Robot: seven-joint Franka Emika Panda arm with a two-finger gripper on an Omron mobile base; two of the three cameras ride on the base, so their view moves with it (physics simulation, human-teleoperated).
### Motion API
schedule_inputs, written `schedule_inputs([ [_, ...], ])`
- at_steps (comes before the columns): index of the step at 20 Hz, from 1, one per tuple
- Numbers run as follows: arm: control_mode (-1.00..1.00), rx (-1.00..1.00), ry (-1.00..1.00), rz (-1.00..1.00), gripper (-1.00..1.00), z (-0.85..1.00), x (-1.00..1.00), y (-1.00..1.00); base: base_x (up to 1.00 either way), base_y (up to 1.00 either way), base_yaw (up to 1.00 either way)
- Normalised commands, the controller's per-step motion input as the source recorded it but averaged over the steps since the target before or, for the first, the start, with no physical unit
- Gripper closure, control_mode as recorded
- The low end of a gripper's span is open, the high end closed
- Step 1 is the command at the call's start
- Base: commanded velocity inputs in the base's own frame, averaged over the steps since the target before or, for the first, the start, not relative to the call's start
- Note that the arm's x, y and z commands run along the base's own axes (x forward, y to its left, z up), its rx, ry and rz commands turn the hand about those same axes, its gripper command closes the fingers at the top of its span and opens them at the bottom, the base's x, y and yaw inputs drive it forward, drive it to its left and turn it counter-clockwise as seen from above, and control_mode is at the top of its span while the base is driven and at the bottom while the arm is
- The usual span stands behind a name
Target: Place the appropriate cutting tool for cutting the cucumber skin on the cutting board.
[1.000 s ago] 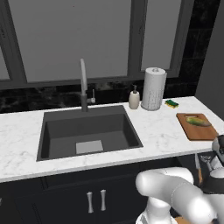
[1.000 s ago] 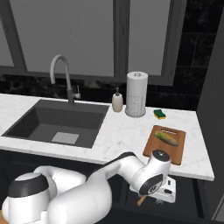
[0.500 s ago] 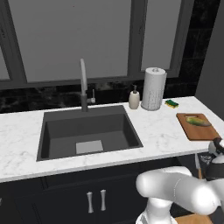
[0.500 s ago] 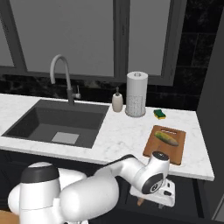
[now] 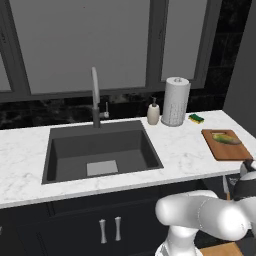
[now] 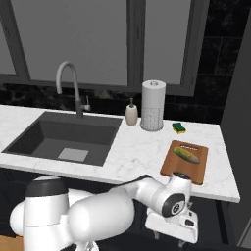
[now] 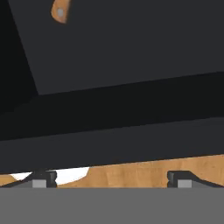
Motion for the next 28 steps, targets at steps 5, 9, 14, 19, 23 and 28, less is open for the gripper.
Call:
schedule_inputs([
  [5, -1.00, 0.00, 0.14, 0.00, -1.00, 0.00, -0.77, 0.00, 0.00, 0.00, 0.00],
  [9, -1.00, 0.00, 0.00, 0.00, -1.00, 0.66, -0.07, -0.06, 0.00, 0.00, 0.00],
  [14, -1.00, 0.00, -0.03, 0.00, -1.00, 0.38, 0.66, -0.30, 0.00, 0.00, 0.00],
  [19, -1.00, 0.01, -0.15, 0.01, -1.00, -0.02, 0.57, -0.23, 0.00, 0.00, 0.00],
  [23, -1.00, 0.05, -0.16, 0.04, -1.00, -0.19, 0.41, -0.08, 0.00, 0.00, 0.00],
  [28, -1.00, 0.05, -0.04, 0.06, -1.00, -0.30, 0.45, -0.02, 0.00, 0.00, 0.00],
])
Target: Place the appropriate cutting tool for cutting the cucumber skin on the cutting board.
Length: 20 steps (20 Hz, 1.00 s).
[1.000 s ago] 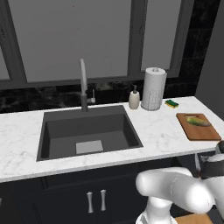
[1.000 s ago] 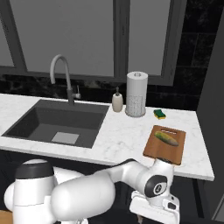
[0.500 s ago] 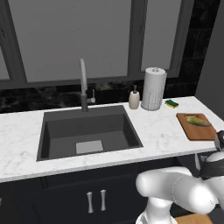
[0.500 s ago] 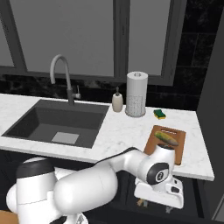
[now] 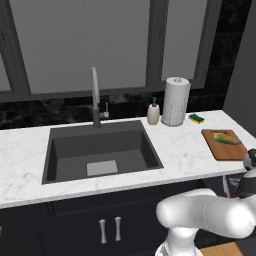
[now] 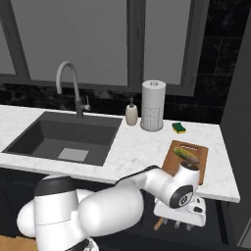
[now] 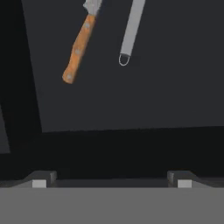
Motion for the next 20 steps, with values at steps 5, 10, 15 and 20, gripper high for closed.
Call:
schedule_inputs([
  [5, -1.00, 0.00, 0.00, 0.06, -1.00, -0.49, 0.29, 0.02, 0.00, 0.00, 0.00],
  [10, -1.00, 0.00, 0.00, 0.06, -1.00, -0.66, 0.06, 0.03, 0.00, 0.00, 0.00],
  [15, -1.00, 0.02, 0.04, 0.02, -1.00, -0.43, -0.10, 0.09, 0.00, 0.00, 0.00],
  [20, -1.00, 0.00, 0.13, 0.02, -1.00, 0.01, -0.60, 0.15, 0.00, 0.00, 0.00],
])
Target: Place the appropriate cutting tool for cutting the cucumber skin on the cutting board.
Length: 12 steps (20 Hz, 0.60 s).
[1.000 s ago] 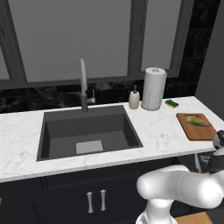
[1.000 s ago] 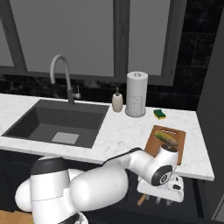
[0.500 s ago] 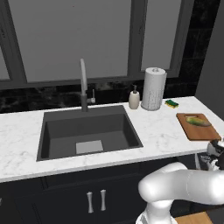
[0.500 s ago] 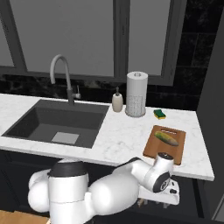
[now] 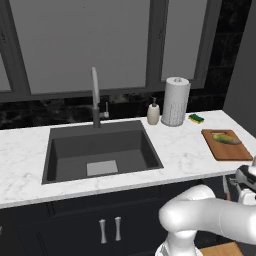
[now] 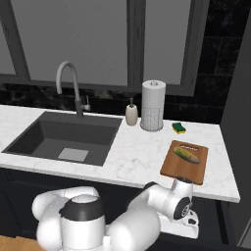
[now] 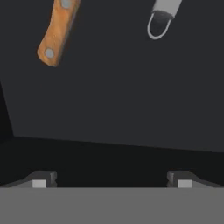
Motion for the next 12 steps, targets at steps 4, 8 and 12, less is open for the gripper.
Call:
schedule_inputs([
  [4, -1.00, 0.00, 0.17, 0.03, -1.00, 0.06, -0.72, 0.12, 0.00, 0.00, 0.00],
  [8, -1.00, 0.00, 0.15, 0.03, -1.00, 0.07, -0.79, 0.08, 0.00, 0.00, 0.00],
  [12, -1.00, 0.00, 0.13, 0.02, -1.00, 0.13, -0.87, 0.05, 0.00, 0.00, 0.00],
])
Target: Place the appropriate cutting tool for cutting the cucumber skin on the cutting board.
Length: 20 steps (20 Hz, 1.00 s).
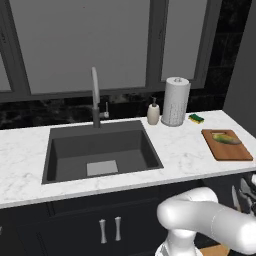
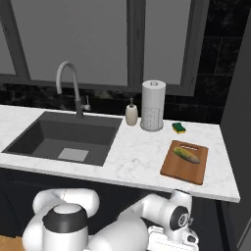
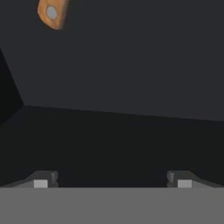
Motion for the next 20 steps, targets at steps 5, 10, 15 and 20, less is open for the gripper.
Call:
schedule_inputs([
  [5, -1.00, 0.02, 0.04, 0.01, -1.00, 0.30, -0.72, -0.11, 0.00, 0.00, 0.00],
  [10, -1.00, 0.00, 0.00, 0.00, -1.00, 0.81, 0.02, -0.17, 0.00, 0.00, 0.00],
  [15, -1.00, 0.02, -0.11, 0.00, -1.00, 0.67, 0.77, -0.35, 0.00, 0.00, 0.00],
  [20, -1.00, 0.03, -0.23, -0.03, -1.00, 0.13, 0.62, -0.35, 0.00, 0.00, 0.00],
])
